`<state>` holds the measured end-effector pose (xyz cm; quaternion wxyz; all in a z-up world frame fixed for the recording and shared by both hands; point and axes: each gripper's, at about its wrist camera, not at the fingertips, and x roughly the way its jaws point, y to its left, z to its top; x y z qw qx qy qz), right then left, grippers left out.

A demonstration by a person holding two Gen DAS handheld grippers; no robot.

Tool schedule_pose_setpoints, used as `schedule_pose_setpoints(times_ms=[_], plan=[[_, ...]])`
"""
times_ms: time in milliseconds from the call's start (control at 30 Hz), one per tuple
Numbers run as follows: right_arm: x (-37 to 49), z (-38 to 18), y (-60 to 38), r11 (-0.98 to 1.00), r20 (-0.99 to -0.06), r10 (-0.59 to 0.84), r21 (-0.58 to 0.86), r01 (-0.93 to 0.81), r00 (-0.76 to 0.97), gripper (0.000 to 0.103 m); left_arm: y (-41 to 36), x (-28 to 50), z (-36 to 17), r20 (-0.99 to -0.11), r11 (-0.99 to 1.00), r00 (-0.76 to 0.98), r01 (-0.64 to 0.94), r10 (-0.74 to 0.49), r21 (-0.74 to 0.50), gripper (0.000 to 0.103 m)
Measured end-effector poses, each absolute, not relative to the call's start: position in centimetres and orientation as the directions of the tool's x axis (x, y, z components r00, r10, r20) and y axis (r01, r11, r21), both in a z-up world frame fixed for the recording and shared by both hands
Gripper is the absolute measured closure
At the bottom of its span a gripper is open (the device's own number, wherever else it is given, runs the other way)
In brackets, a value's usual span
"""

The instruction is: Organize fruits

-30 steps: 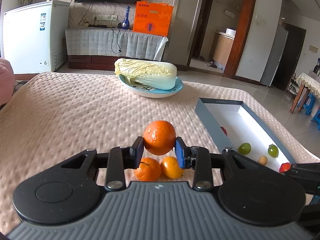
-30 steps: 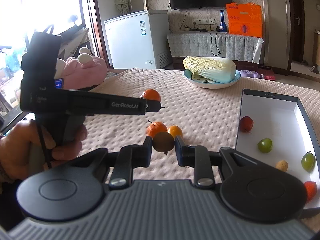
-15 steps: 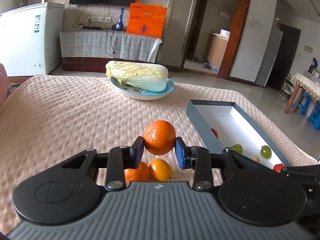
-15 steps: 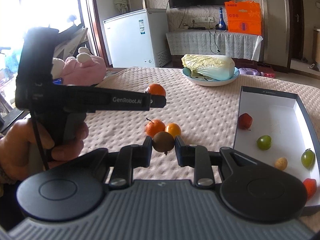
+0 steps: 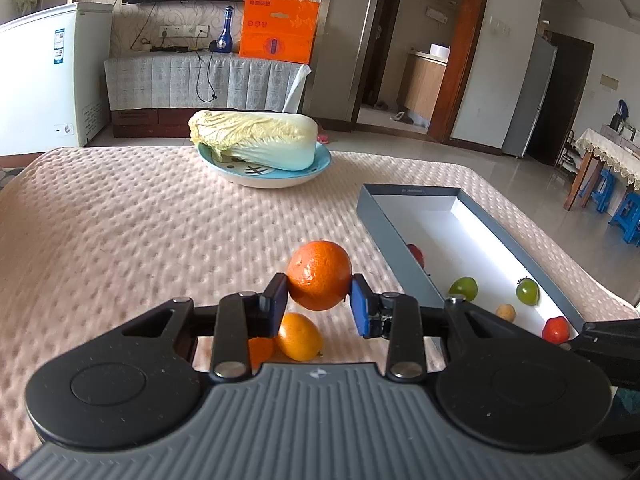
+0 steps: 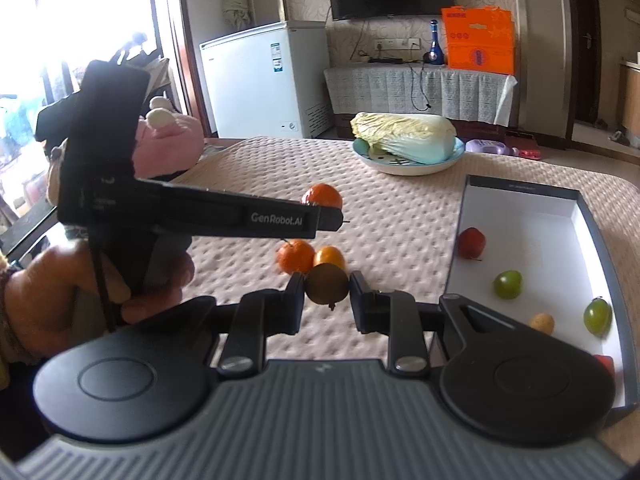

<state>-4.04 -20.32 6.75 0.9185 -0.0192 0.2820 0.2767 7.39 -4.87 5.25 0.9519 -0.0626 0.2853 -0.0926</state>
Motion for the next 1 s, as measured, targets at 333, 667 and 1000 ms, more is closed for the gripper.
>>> schedule_pose_setpoints(times_ms=[333, 667, 1000], plan=[[-4.3, 6.6, -22.1, 0.872, -0.532, 0.46, 0.118, -0.475, 0.711, 0.075, -7.0, 7.8, 5.1, -0.528, 0.968, 0.813, 0.175, -0.244, -0.179, 0.064], [-4.4, 6.6, -23.1, 0.889, -0.531, 0.432, 0.114, -0.443, 0.729, 0.075, -8.7, 8.1, 5.5, -0.518, 0.962, 0.812, 0.197, -0.268, -0.189, 0.064], [-4.4, 6.6, -23.7, 0.897, -0.53, 0.42, 0.116, -0.427, 0.737, 0.075, -10.9, 9.0, 5.9, -0.503, 0.957, 0.814, 0.238, -0.291, -0.168, 0.064]])
